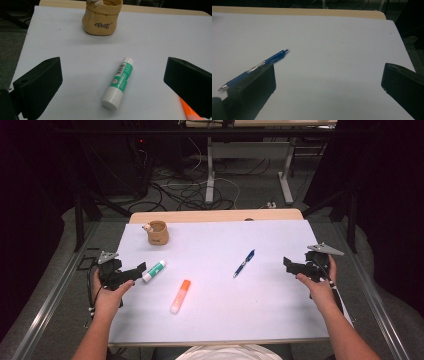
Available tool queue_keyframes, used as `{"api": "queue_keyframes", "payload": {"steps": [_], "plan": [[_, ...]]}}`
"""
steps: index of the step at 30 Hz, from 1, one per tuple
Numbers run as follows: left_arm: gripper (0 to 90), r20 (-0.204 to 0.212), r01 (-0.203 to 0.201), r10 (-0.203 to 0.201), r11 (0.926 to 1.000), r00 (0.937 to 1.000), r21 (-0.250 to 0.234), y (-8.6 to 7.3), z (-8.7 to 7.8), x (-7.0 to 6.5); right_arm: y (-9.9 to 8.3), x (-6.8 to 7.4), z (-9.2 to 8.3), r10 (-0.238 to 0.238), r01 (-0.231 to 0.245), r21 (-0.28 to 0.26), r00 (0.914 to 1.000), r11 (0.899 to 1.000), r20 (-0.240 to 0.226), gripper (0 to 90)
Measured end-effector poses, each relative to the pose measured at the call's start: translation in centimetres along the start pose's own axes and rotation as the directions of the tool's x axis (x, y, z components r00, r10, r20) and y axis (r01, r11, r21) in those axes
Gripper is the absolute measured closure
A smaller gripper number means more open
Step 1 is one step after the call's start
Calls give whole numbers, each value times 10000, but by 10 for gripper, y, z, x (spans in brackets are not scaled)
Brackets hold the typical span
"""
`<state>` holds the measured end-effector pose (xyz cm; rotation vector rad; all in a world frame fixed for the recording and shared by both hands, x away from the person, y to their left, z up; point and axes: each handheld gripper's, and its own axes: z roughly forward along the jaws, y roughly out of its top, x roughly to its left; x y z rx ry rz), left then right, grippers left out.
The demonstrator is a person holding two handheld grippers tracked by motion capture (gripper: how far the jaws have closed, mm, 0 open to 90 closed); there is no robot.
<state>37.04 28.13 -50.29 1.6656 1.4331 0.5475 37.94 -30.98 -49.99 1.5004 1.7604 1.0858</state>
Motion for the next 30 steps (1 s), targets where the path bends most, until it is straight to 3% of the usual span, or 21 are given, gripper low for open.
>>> {"api": "queue_keyframes", "payload": {"steps": [4,10,19,25,30], "plan": [[18,68,-11,11,10000,10000,19,2,0,-2,-2,1,0,-249,249,-32,9997,9997,-41,0],[33,69,68,-67,9999,10000,-74,8,0,-5,-1,4,1,104,-102,89,9996,9999,-244,0],[45,82,42,-40,9999,10000,-162,21,4,-11,-2,5,3,126,-122,213,9997,9997,-208,0],[47,44,-53,54,9995,10000,-301,41,5,-14,-3,4,4,298,-293,184,9992,9994,-280,0],[74,-3,119,-119,9993,9999,-340,65,8,-14,-4,3,5,483,-474,306,9983,9984,-318,0]]}}
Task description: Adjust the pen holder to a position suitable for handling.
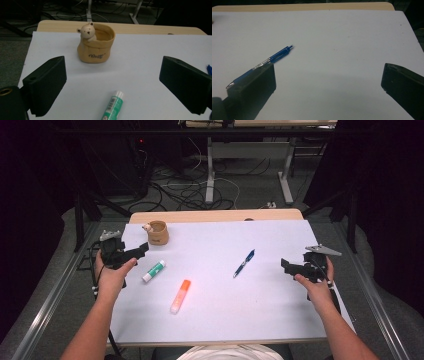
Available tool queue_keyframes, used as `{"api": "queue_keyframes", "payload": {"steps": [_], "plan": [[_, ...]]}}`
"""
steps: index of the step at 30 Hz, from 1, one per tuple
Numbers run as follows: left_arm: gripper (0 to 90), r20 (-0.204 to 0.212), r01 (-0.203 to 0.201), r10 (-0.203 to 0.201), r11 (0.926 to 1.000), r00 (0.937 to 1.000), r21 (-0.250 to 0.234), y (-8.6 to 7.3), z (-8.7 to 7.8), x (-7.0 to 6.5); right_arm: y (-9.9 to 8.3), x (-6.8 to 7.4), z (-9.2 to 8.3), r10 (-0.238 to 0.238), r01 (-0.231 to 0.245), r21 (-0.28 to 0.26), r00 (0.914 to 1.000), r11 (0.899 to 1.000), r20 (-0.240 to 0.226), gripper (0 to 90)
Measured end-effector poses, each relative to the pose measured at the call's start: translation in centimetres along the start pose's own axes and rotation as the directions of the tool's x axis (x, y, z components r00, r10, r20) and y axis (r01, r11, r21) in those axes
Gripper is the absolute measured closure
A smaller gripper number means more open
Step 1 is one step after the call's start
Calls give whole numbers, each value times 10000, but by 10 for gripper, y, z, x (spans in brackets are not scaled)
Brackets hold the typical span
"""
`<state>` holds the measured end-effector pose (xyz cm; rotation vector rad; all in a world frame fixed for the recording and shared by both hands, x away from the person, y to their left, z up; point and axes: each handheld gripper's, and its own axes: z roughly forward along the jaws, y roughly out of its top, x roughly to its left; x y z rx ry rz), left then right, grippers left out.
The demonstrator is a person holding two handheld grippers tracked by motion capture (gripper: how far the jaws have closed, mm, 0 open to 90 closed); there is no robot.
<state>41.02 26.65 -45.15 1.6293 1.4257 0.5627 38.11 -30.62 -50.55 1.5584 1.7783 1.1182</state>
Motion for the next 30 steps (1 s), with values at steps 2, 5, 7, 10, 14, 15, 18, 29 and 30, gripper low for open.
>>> {"api": "queue_keyframes", "payload": {"steps": [2,5,7,10,14,15,18,29,30], "plan": [[79,22,7,-7,10000,10000,55,10,1,0,0,0,0,18,-18,-16,10000,10000,-27,0],[96,-109,-59,59,10000,9999,-45,24,4,-2,0,0,0,0,0,-37,10000,10000,-31,0],[115,-122,-58,56,9999,9999,-125,34,6,-4,0,-1,0,0,0,-27,10000,10000,-32,0],[141,-184,-108,105,9998,9998,-154,46,9,-7,0,-1,0,32,-32,-3,10000,10000,-51,0],[162,-275,-77,71,9998,9996,-210,59,14,-9,0,0,0,140,-139,44,9999,9999,-69,0],[163,-315,-61,53,9997,9995,-252,62,16,-9,0,-1,0,74,-74,21,9999,10000,-69,0],[178,-432,-36,26,9997,9991,-247,69,21,-8,-1,-1,1,194,-194,58,9998,9998,-77,0],[241,-865,-64,49,9998,9962,-168,90,39,-1,-3,-2,4,192,-190,177,9997,9997,-114,0],[246,-879,-55,39,9998,9961,-174,91,42,0,-3,-2,4,175,-172,179,9998,9997,-123,0]]}}
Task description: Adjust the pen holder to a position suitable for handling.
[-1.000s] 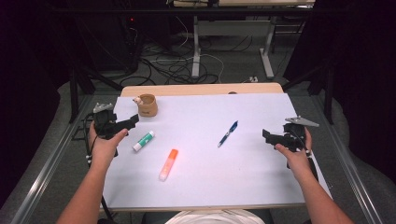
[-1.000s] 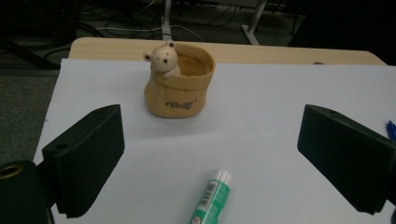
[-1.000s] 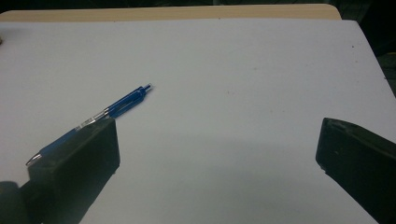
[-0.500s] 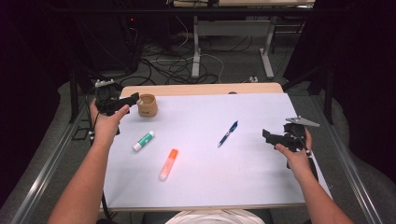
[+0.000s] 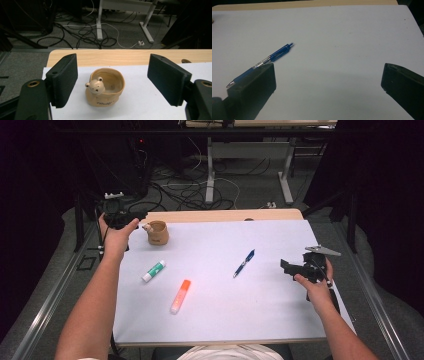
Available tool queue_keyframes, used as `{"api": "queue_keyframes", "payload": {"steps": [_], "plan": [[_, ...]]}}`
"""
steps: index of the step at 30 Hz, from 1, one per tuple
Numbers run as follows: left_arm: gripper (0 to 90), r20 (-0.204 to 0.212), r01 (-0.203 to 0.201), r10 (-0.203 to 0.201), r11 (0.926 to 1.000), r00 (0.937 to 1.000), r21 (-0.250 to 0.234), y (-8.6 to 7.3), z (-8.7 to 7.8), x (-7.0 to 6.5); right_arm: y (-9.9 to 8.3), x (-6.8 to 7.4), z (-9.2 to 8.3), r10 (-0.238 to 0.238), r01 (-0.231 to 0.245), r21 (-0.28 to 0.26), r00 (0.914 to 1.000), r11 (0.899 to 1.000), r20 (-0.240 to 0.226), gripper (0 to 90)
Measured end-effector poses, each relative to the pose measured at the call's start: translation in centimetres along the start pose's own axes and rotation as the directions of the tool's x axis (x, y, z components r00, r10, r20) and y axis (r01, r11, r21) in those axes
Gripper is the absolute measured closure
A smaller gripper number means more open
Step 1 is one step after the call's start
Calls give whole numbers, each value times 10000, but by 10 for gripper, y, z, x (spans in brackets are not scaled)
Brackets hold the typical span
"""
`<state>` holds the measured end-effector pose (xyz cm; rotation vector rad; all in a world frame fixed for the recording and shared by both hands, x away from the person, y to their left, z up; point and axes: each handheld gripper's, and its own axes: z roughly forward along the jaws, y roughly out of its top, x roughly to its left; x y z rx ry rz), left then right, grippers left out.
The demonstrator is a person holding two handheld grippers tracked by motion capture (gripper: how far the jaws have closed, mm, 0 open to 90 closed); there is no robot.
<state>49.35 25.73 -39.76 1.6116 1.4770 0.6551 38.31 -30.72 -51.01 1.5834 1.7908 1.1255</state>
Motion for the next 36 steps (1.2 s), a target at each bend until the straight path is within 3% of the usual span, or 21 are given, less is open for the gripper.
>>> {"api": "queue_keyframes", "payload": {"steps": [12,21,25,30,36], "plan": [[286,-153,-211,221,9979,9996,619,0,33,6,-2,1,3,10,-10,105,10000,9999,-42,0],[319,-483,446,-390,9918,9981,1196,-7,55,14,-2,3,3,127,-124,169,9998,9998,-153,0],[344,-423,801,-746,9854,9963,1505,-9,60,18,-2,2,4,47,-44,167,9998,9999,-214,0],[357,-426,941,-885,9836,9952,1536,-11,68,21,-3,2,4,37,-32,181,9996,9998,-268,0],[360,-443,1033,-960,9719,9944,2117,-18,78,26,-3,2,4,80,-74,185,9995,9998,-320,0]]}}
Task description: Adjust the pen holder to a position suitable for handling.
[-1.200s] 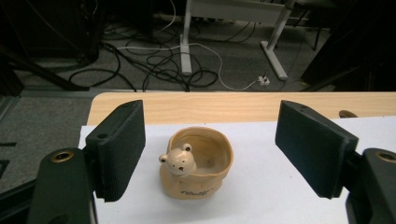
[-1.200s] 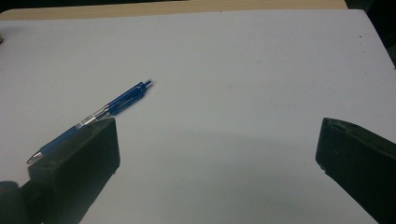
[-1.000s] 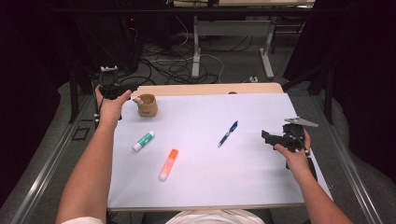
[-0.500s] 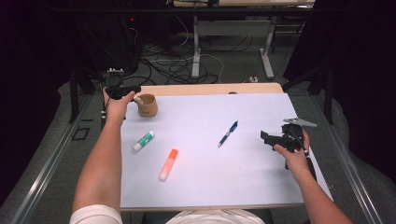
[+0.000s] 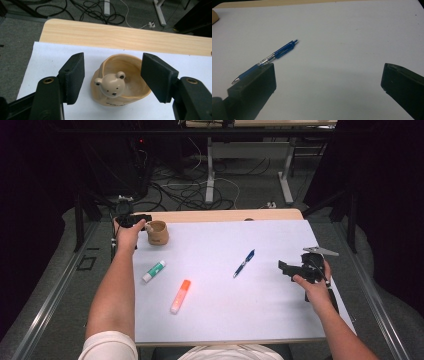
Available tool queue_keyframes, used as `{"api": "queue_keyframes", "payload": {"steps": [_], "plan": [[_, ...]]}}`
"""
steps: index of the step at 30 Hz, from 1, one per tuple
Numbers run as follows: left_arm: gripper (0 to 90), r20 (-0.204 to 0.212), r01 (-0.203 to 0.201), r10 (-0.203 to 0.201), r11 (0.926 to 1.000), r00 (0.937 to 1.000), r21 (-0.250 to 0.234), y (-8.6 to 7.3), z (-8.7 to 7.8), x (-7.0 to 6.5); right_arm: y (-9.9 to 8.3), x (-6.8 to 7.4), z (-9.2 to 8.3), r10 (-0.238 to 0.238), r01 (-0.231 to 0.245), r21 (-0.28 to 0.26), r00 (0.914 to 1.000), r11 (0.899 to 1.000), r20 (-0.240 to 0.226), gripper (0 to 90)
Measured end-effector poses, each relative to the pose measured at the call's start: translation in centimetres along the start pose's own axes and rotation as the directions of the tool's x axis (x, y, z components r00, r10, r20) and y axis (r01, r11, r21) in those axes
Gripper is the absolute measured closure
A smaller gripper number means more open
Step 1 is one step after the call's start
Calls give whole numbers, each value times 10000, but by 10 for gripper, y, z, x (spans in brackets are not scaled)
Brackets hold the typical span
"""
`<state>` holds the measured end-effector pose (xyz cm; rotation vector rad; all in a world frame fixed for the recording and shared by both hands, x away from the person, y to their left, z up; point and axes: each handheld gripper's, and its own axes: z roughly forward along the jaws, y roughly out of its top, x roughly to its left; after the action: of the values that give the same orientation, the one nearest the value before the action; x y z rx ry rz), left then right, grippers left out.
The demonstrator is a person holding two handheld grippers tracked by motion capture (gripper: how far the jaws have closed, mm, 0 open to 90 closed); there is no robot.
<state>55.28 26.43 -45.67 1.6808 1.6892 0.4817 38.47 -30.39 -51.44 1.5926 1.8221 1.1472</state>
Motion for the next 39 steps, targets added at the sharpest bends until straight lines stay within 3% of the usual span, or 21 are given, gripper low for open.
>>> {"api": "queue_keyframes", "payload": {"steps": [16,24,27,39], "plan": [[366,21,115,-117,9973,9999,731,-12,23,1,-1,1,2,-55,55,73,9999,10000,-102,0],[494,43,158,-162,9976,9999,677,-13,26,-1,0,1,1,-93,94,58,9999,9999,-135,0],[551,-155,97,-88,9981,9998,612,-13,27,0,-1,0,2,-129,130,79,9998,9999,-154,0],[561,-142,349,-341,9973,9993,652,-14,25,0,-1,1,3,-103,105,112,9998,9999,-187,0]]}}
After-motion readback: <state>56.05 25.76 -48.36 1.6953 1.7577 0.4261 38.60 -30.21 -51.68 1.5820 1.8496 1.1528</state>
